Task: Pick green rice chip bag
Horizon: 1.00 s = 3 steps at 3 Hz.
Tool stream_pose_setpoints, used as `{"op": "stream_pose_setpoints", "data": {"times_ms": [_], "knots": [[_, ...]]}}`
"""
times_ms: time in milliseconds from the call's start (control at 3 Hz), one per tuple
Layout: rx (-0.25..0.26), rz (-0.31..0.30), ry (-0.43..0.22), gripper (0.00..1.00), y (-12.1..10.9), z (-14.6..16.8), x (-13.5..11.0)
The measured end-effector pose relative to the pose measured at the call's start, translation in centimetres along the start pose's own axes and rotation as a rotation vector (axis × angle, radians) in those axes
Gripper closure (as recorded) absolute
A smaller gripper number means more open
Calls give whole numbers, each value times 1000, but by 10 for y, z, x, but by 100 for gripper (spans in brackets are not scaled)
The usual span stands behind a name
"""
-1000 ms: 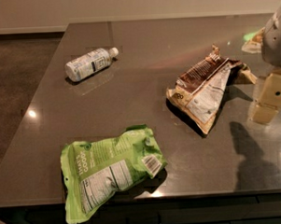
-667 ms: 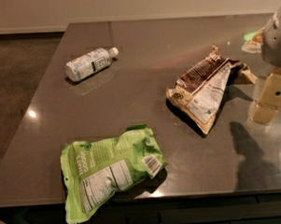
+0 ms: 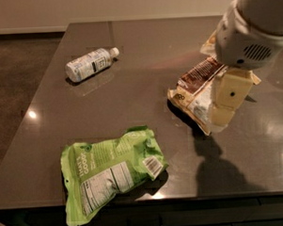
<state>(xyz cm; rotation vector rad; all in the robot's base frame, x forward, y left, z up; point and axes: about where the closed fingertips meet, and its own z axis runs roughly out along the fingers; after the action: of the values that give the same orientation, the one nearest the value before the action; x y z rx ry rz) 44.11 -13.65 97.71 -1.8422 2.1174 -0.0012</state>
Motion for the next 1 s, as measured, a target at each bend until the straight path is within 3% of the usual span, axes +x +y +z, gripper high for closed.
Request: {"op": "stream_pose_setpoints", "data": {"times_ms": [333,1000], "knots": [[13,-105,14,0,21,17,-38],[-25,-257,113,0,72,68,-81]]}}
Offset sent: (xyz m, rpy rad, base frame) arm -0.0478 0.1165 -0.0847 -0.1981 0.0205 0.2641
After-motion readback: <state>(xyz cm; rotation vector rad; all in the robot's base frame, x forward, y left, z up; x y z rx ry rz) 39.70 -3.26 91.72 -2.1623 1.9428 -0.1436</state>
